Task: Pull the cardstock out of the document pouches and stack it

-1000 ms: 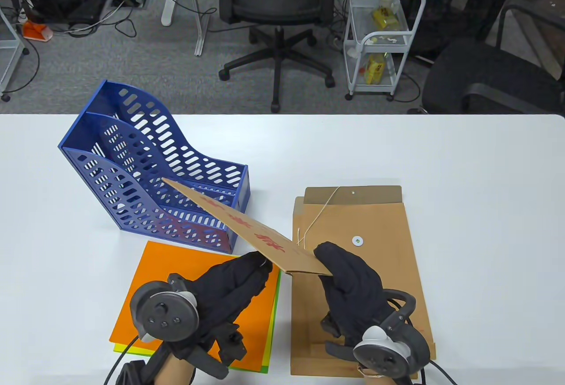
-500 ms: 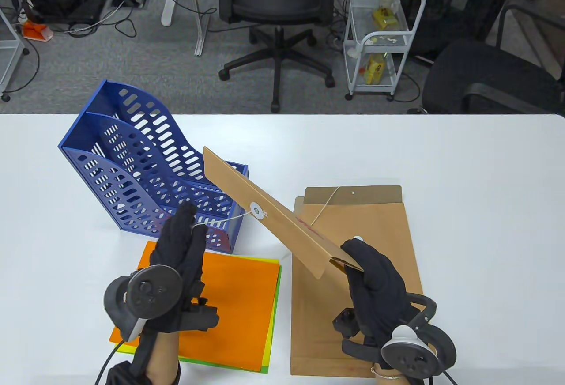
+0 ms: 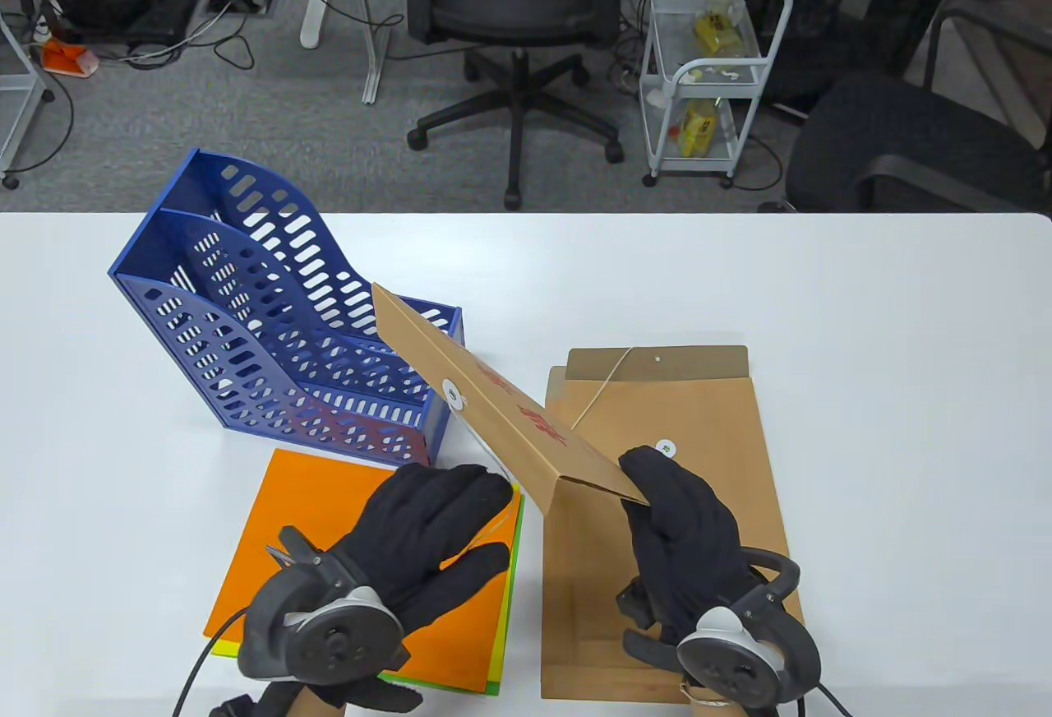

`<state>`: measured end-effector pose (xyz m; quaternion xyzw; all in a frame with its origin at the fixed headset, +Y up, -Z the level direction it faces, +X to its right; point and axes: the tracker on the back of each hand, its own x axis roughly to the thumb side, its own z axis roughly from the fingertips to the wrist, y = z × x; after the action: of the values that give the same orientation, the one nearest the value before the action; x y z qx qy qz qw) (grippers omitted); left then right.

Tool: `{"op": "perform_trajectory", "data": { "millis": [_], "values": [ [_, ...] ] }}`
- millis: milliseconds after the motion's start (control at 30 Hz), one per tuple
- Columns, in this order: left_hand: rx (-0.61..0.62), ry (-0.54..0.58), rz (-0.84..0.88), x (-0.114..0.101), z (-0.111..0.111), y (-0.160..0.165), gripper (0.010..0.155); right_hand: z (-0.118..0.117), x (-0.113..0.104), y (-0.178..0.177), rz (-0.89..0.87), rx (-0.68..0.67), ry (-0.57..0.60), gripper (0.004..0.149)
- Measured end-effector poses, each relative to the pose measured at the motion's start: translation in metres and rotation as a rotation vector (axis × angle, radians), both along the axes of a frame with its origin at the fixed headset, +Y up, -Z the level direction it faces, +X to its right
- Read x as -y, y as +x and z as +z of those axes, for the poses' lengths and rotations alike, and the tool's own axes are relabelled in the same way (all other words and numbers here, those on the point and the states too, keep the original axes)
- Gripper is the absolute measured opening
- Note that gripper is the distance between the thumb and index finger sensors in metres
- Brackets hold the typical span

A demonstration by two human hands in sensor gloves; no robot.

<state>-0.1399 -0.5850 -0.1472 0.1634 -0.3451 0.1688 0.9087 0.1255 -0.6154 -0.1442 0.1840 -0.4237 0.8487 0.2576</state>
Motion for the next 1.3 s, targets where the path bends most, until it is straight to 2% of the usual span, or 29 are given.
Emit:
{"op": "perform_trajectory", "data": {
  "millis": [67,133,200,267,500,667,733,833,933,1067,1133,1200,1300],
  "values": [
    [-0.018,0.062,0.004,0.003,-0.003,0.002,0.074,0.001,0.0,-0.003,0.033,0.005,0.013,0.036],
    [-0.008,0.07,0.005,0.004,-0.004,-0.001,0.079,0.003,0.0,-0.006,0.061,0.004,0.025,0.036],
    [-0.013,0.06,0.059,0.003,-0.003,-0.005,0.082,0.003,0.0,-0.009,0.084,-0.002,0.036,0.036],
    [-0.059,0.105,0.137,0.001,-0.002,-0.01,0.081,0.004,0.0,-0.011,0.096,-0.001,0.037,0.036],
    [-0.215,0.257,0.435,-0.005,0.003,-0.034,0.061,0.003,0.0,-0.01,0.122,-0.012,0.053,0.036],
    [-0.293,0.343,0.415,-0.01,0.007,-0.049,0.053,0.003,-0.001,-0.009,0.181,-0.008,0.085,0.036],
    [-0.27,0.328,0.407,-0.011,0.006,-0.051,0.051,0.003,0.0,-0.01,0.202,-0.003,0.096,0.036],
    [-0.192,0.237,0.434,-0.01,0.002,-0.051,0.05,0.003,0.0,-0.01,0.21,-0.001,0.097,0.036],
    [-0.195,0.236,0.459,-0.01,0.0,-0.053,0.042,0.002,0.0,-0.008,0.222,0.014,0.104,0.035],
    [-0.199,0.162,0.378,-0.013,-0.002,-0.056,0.041,0.002,0.0,-0.006,0.235,0.027,0.121,0.035],
    [-0.231,0.196,0.392,-0.013,-0.002,-0.057,0.041,0.002,-0.001,-0.004,0.227,0.027,0.131,0.035],
    [-0.228,0.2,0.374,-0.014,-0.002,-0.057,0.045,0.002,-0.001,-0.002,0.198,0.003,0.129,0.035],
    [-0.194,0.124,0.21,-0.017,-0.001,-0.053,0.067,0.002,-0.001,0.0,0.202,0.011,0.146,0.035]
  ]
}}
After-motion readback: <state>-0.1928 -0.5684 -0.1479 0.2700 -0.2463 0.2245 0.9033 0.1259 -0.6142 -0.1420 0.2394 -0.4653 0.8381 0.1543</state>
